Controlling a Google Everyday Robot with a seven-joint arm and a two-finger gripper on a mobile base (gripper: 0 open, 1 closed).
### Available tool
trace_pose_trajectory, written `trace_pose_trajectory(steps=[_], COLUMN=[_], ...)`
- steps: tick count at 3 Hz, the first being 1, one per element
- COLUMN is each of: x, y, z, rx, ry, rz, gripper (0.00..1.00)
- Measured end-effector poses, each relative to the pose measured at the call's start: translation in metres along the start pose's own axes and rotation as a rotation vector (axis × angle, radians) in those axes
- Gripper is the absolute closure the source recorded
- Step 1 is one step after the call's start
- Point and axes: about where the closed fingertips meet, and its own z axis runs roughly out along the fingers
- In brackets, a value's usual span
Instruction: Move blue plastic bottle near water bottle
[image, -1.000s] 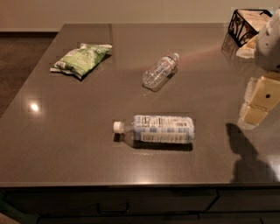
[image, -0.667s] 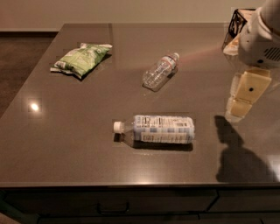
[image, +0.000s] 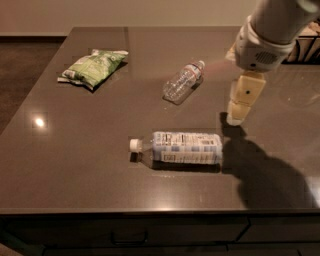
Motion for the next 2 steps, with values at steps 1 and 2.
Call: trace_pose_trajectory(steps=[1,2], x=[-0.015,-0.026], y=[-0.015,-0.010], z=[0.021,0.032], rx=[-0.022,-0.085], ry=[-0.003,-0.010], rz=[-0.033,-0.060], gripper=[0.00,0.00])
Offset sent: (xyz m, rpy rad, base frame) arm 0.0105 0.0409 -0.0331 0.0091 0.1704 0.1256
